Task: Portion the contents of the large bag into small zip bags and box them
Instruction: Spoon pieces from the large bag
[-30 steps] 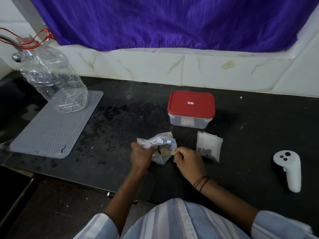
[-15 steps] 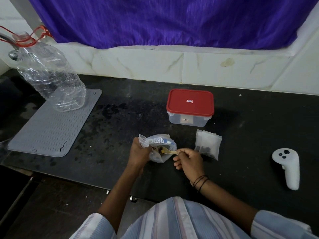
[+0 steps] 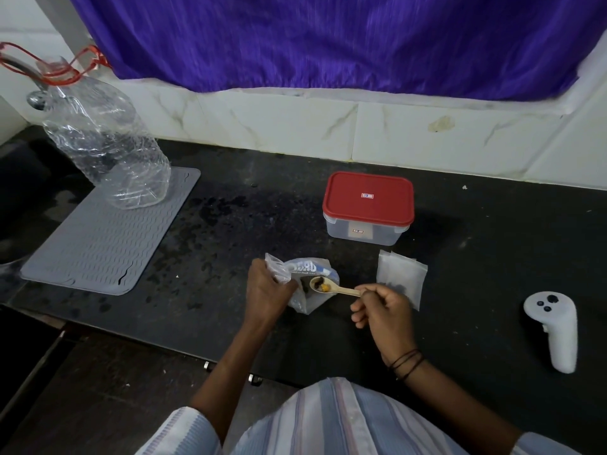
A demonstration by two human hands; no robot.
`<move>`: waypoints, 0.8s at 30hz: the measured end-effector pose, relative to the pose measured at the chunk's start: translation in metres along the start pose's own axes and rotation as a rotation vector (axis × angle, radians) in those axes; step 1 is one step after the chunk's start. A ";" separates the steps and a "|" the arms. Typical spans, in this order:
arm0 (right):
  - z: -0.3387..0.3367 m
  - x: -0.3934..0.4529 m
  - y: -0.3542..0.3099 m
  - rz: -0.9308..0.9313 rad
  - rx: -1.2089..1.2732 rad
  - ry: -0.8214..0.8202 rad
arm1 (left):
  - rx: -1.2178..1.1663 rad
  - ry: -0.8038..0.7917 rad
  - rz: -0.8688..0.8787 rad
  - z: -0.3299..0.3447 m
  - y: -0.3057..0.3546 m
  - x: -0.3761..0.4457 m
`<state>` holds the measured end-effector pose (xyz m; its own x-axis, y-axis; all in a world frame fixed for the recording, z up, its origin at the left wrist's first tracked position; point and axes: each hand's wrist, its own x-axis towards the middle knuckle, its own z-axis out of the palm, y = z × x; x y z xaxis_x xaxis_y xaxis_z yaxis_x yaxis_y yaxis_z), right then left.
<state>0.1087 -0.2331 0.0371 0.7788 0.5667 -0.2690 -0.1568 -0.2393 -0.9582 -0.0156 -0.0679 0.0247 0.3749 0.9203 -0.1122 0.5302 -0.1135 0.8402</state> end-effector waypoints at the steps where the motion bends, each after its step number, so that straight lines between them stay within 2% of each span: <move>1: -0.002 -0.002 -0.004 -0.003 0.019 0.000 | 0.012 0.036 0.040 -0.002 0.000 -0.001; 4: -0.007 -0.009 -0.019 -0.033 0.059 -0.016 | -0.011 0.172 0.136 -0.008 0.002 -0.006; 6: -0.009 -0.012 -0.030 -0.065 0.079 -0.037 | -0.063 0.208 0.184 -0.012 0.006 -0.010; 15: -0.003 -0.018 -0.068 -0.190 0.120 -0.102 | -0.040 0.114 0.408 -0.004 0.006 -0.011; 24: 0.002 -0.016 -0.070 -0.353 -0.206 -0.055 | 0.003 0.048 0.555 -0.005 0.022 -0.025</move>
<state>0.1061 -0.2244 0.1084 0.7283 0.6824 0.0629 0.2436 -0.1721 -0.9545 -0.0171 -0.0912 0.0491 0.5631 0.7382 0.3716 0.2649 -0.5871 0.7649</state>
